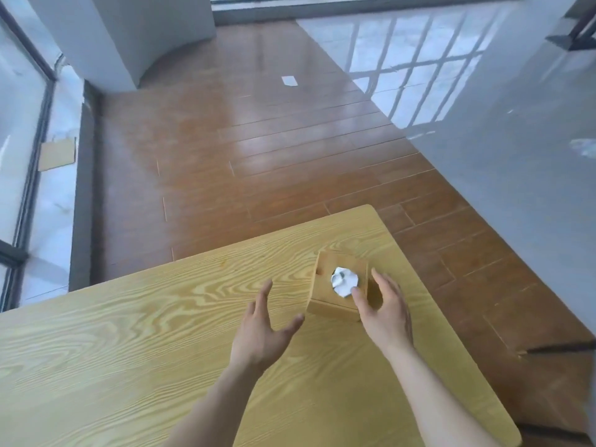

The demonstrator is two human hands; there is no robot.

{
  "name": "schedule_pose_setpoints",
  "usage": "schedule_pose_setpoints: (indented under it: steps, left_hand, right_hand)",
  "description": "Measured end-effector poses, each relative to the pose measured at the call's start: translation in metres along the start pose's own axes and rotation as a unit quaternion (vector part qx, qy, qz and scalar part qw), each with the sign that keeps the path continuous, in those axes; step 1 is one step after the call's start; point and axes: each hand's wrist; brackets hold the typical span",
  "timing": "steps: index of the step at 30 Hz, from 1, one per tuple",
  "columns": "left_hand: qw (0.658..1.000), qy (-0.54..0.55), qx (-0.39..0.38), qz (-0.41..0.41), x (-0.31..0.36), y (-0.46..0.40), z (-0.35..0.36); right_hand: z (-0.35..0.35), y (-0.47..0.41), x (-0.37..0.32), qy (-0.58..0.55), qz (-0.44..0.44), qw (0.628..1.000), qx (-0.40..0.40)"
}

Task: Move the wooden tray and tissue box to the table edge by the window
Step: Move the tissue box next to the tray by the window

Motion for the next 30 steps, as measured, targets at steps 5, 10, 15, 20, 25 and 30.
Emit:
schedule_pose_setpoints:
  steps: [5,10,15,20,25,30]
  left_hand:
    - [0.975,0.151,-0.041,-0.158,0.021,0.004,0.040]
    - [0.948,0.213,-0.076,-0.222,0.037,0.002,0.067]
    - [0.949,0.220,-0.060,-0.218,0.042,-0.006,0.070]
    - [0.952,0.211,-0.046,-0.216,0.039,-0.013,0.067]
    - [0.952,0.212,-0.045,-0.215,0.037,-0.015,0.066]
    - [0.948,0.227,-0.049,-0.216,0.032,-0.011,0.051]
  right_hand:
    - [0.008,-0.059,-0.009,-0.059,0.028,0.994,-0.090]
    - [0.022,-0.066,-0.006,-0.087,0.045,0.991,-0.092]
    - [0.020,-0.052,0.014,-0.069,0.086,0.993,-0.033]
    - [0.020,-0.044,0.031,-0.134,0.146,0.971,-0.134]
    - [0.028,-0.036,0.035,-0.133,0.147,0.970,-0.143]
    - [0.032,-0.019,0.026,-0.137,0.144,0.970,-0.138]
Point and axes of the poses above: each hand's wrist, its own y-axis away from the middle knuckle, its own z-axis out of the palm, x = y × z, and after that the axes turned 11 degrees about x, right-handed
